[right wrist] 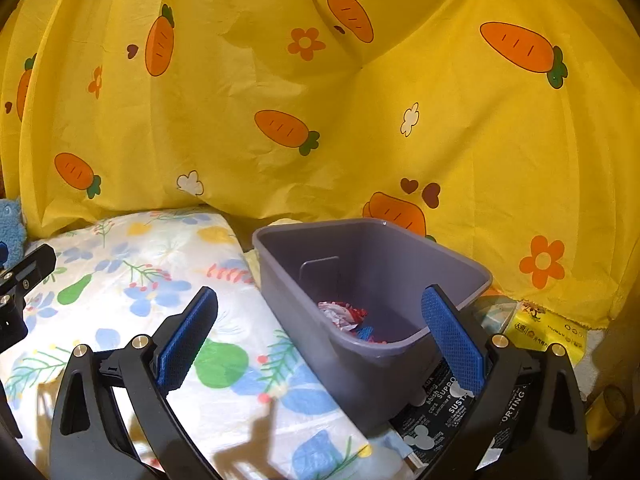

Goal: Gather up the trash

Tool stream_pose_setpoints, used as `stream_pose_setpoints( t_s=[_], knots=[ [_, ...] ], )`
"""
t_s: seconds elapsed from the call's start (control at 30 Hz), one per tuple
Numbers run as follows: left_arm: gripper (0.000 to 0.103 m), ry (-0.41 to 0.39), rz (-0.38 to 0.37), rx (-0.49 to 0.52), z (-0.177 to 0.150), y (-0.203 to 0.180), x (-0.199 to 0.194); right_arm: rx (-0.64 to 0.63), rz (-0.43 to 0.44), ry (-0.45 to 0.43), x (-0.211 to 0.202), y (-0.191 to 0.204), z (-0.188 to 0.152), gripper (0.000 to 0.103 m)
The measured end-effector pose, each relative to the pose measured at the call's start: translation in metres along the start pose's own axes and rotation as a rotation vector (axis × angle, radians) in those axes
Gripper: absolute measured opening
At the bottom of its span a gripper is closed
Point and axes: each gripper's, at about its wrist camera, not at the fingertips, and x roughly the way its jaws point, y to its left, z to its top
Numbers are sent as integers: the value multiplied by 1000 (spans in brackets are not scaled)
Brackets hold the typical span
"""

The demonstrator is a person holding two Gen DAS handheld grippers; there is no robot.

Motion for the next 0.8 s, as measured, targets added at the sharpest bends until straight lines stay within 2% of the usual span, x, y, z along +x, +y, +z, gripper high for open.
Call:
stream_pose_setpoints(
  t_s=[0.07,0.4,0.8],
  knots=[
    [97,2,20,-1,-6,9,-8,-12,0,-3,-8,10,-3,98],
    [97,48,13,-37,-24,40,-32,-26,40,-2,-39,44,-17,98],
    [97,42,51,-65,-32,63,-48,-63,83,-17,-56,68,-23,98]
  ],
)
